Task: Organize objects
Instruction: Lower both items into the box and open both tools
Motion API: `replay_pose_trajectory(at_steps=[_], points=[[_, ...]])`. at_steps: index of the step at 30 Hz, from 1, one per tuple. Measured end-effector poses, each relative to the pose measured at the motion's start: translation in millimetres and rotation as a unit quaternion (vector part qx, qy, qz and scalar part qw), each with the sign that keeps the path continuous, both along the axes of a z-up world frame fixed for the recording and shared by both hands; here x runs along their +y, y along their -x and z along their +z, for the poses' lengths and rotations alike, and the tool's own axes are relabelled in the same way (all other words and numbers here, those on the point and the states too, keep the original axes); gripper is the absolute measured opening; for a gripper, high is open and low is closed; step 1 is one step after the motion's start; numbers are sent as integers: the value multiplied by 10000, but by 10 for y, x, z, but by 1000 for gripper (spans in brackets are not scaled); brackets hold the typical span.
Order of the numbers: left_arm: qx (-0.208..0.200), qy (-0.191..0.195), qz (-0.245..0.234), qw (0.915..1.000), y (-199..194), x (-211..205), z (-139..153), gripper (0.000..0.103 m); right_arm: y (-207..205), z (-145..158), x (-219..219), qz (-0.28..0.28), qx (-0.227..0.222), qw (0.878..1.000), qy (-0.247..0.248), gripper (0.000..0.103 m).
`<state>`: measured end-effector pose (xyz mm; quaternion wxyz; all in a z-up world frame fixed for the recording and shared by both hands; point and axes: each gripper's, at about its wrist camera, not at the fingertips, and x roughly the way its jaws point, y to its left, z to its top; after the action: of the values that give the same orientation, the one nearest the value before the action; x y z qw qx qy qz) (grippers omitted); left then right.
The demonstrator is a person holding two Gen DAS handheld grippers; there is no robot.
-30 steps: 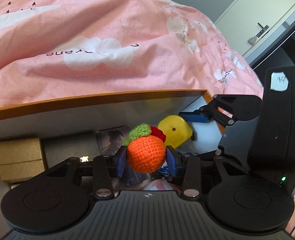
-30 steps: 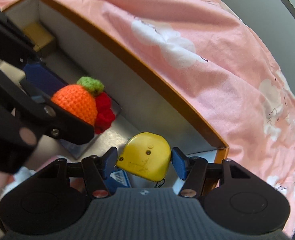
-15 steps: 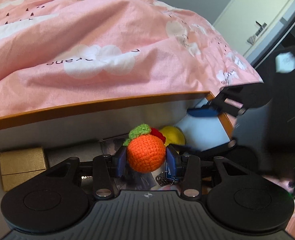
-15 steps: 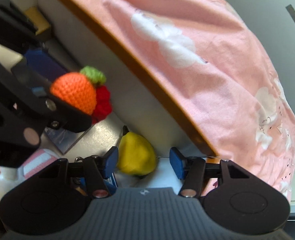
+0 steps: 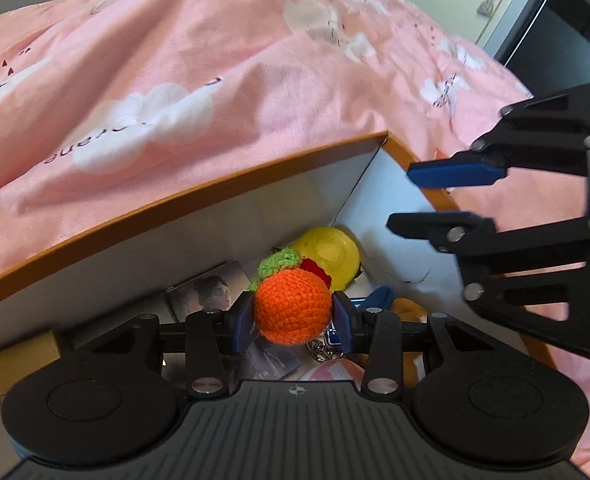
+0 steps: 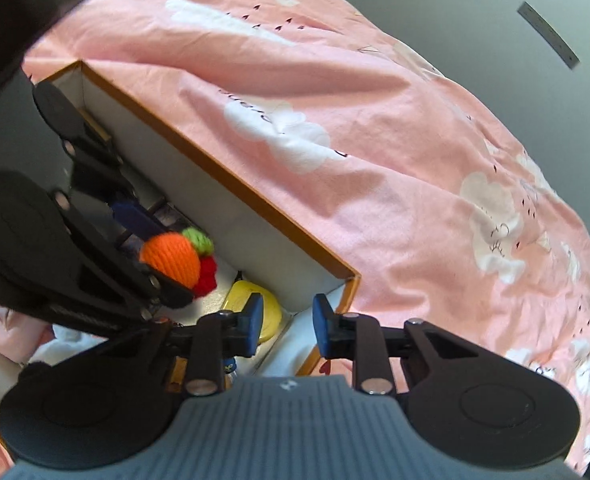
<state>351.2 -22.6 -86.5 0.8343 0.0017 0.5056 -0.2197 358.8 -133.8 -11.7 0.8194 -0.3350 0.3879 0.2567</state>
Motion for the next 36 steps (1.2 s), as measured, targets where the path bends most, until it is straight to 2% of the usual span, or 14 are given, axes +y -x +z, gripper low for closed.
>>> replay_pose_trajectory(at_steps=[6,9,12,14,15,19,23,27,30,36], points=[[93,-105,39,9999,-23,-40,-65,51,-20,1,-105,-216,97,9986,-466,28],[1,-24,121,9999,20,-8,6,59,-16,7,-141,-315,122,9972,-661,29],[-139,102,218,9996,123,52,171,65,30,46,-199,-396,70,9956,-852,39],[-416,2,345,9985,243,90,324,67,84,106,-247,-444,40,9937,-1031,46],[-609,-103,429,9972,315,104,410,68,122,143,-272,-460,22,9923,-1147,53],[-1410,-293,608,9877,655,193,785,80,290,331,-337,-567,130,9870,-1500,72],[-1915,-332,943,9764,975,314,1182,93,509,601,-388,-704,212,9785,-1925,84],[-2533,-570,1441,9549,1300,390,1518,94,809,878,-416,-681,156,9705,-2309,97],[-2860,-743,1663,9408,1528,452,1683,94,1071,1062,-426,-602,-103,9668,-2483,102],[-2911,-664,2146,9299,1886,539,1747,95,1503,1198,-482,-971,-727,9537,-2752,102]])
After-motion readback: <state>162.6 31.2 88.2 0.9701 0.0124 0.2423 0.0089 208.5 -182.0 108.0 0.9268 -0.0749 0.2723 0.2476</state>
